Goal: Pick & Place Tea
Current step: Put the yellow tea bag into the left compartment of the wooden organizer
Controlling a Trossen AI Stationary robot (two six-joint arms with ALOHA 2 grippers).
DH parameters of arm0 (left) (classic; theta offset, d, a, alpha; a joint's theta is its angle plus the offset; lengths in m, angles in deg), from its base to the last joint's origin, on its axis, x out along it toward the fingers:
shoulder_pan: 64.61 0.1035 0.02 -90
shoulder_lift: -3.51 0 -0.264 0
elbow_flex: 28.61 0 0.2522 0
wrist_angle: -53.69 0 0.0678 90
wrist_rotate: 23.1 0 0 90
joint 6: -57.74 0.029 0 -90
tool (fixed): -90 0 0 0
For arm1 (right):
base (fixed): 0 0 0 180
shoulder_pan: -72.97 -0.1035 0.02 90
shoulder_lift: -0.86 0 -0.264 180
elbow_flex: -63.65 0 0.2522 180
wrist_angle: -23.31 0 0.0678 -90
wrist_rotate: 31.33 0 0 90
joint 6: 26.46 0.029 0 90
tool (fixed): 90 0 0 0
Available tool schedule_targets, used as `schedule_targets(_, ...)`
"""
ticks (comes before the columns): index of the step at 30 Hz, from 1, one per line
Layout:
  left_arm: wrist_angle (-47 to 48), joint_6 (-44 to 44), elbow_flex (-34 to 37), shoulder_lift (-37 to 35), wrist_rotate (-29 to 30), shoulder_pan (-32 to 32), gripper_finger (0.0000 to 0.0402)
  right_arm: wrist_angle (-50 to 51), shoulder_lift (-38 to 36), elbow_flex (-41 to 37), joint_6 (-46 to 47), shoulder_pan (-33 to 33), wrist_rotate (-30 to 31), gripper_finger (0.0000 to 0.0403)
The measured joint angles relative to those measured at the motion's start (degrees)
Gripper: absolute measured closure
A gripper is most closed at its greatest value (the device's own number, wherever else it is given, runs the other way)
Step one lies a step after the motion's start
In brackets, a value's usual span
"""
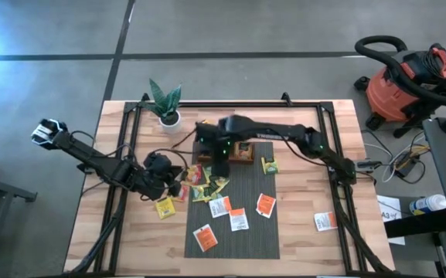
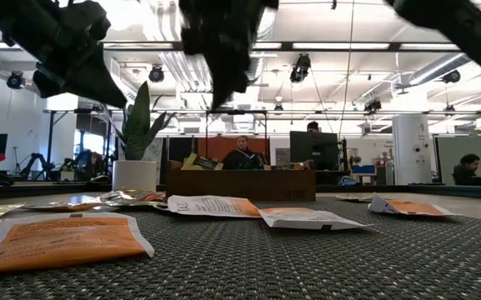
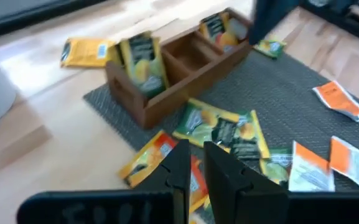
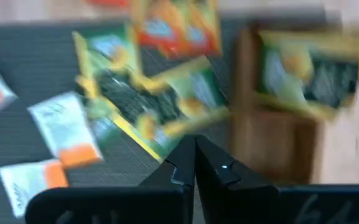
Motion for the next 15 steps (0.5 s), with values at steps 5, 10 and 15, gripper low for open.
schedule_targets(5, -6.8, 8.3, 0.0, 0.0, 0.0, 0.1, 0.0362, -16.7, -8.0, -9.9, 6.1, -5.4, -0.2, 0.0394)
schedule_targets(10, -7.6, 9.2, 0.0, -0.3, -2.2, 0.1, 0.0362, -24.3, -16.6, -27.6, 14.6, -6.7, 5.2, 0.0394)
schedule_targets(15, -6.6, 9.1, 0.0, -0.4, -5.0, 0.1, 0.0362, -26.9, -25.0, -43.0, 23.7, -6.9, 4.1, 0.0394)
